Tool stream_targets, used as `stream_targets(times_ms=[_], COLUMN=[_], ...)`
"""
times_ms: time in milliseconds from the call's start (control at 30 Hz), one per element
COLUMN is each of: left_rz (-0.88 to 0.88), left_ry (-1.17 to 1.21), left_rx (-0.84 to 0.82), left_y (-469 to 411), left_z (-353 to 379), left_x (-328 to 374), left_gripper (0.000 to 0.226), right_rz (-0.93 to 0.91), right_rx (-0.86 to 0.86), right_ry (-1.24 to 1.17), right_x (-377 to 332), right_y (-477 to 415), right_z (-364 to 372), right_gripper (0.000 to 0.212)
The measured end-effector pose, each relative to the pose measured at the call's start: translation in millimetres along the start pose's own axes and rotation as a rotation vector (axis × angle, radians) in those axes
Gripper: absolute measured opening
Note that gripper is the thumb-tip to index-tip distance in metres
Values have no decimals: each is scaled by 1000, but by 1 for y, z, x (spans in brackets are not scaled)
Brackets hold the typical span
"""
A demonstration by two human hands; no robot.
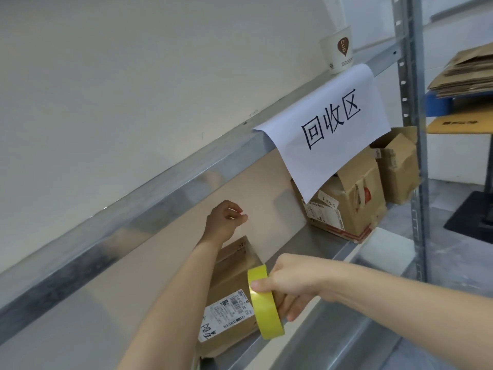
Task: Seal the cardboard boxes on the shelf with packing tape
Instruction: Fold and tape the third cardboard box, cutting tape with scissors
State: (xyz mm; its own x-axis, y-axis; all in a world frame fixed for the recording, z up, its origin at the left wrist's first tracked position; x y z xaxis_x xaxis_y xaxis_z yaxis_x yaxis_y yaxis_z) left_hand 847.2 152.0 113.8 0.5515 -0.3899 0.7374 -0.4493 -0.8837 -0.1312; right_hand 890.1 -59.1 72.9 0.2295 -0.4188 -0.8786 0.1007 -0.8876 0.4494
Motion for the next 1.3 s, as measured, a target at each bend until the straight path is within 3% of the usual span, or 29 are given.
stream_targets(times_ms=[1033,1300], left_rz=[-77,-44], left_ry=[58,-56], left_rx=[60,118], left_y=[-1,-4], left_z=[13,3], left_x=[-52,-50], left_gripper=[17,16], right_rz=[-22,-16], right_rx=[60,66], right_ry=[-133,-131], right_x=[12,10], right_y=[-29,-35], right_z=[10,11], right_gripper=[47,45])
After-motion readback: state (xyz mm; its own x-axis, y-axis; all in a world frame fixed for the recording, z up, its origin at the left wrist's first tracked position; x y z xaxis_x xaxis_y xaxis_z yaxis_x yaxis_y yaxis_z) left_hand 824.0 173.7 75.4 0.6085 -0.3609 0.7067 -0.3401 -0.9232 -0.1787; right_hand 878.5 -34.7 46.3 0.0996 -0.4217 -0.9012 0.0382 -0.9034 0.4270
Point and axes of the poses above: each hand's wrist, its own y-axis away from the middle knuckle, its own z-axis out of the palm, x = y × z, the point moved 8 cm from there along -y, towards the middle knuckle, and after that the axes turned 1 degree about -x, right-handed, at the moved point
